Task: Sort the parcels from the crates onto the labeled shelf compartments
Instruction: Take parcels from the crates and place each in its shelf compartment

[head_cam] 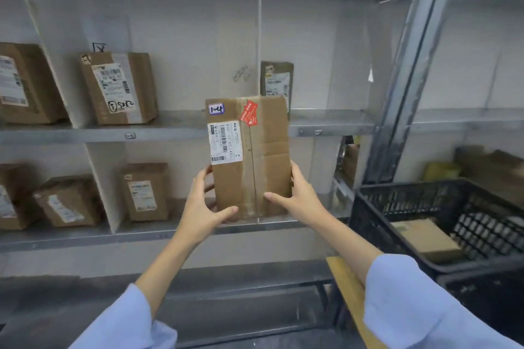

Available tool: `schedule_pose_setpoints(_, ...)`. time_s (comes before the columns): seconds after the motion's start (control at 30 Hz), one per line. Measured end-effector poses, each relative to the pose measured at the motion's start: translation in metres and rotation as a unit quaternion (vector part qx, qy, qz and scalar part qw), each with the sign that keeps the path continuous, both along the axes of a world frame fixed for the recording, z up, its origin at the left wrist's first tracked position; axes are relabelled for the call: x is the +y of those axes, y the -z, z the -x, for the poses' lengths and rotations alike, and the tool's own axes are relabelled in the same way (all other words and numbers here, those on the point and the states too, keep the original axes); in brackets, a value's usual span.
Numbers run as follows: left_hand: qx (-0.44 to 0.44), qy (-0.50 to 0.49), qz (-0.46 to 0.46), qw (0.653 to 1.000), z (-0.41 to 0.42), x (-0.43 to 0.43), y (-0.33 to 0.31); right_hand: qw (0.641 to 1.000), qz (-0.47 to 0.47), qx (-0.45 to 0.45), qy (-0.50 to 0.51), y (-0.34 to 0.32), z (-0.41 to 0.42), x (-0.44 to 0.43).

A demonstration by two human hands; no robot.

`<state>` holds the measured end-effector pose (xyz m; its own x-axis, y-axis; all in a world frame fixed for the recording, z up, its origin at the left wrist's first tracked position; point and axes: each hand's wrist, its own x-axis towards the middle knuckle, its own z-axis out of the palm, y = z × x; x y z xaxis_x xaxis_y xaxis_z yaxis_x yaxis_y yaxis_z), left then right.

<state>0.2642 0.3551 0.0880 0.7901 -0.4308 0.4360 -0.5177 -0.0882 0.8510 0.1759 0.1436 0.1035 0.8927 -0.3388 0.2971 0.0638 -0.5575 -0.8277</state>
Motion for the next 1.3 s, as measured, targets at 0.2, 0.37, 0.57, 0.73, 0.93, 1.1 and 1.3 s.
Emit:
schedule_pose_setpoints(0.2,0.022,0.067,0.034,0.997,0.021,-0.089,-0.005,0.998,0.008,-0.023,0.064,-0.006,0.036,-0.08)
schedule_pose_setpoints(0.37,0.021,0.09,0.014,0.996,0.023,-0.128,-0.009,0.994,-0.009,-0.027,0.101,-0.005,0.048,-0.122)
schedule_pose_setpoints(0.57,-0.005,0.119,0.0,0.993,0.009,-0.156,-0.021,0.988,-0.06,-0.061,0.125,-0.002,0.043,-0.143)
schedule_pose_setpoints(0.73,-0.046,0.147,0.014,0.988,-0.013,-0.181,-0.039,0.979,-0.082,-0.083,0.165,-0.007,0.027,-0.163)
schedule_pose_setpoints(0.93,-0.138,0.129,-0.07,0.979,-0.053,-0.193,-0.067,0.969,-0.072,-0.135,0.195,-0.037,-0.002,-0.189)
schedule_pose_setpoints(1.1,-0.315,-0.034,-0.248,0.916,-0.083,-0.191,-0.075,0.963,-0.058,-0.16,0.208,-0.068,-0.037,-0.217)
schedule_pose_setpoints(1.3,-0.378,-0.112,-0.308,0.866,-0.113,-0.208,-0.07,0.961,-0.04,-0.15,0.229,-0.095,-0.081,-0.256)
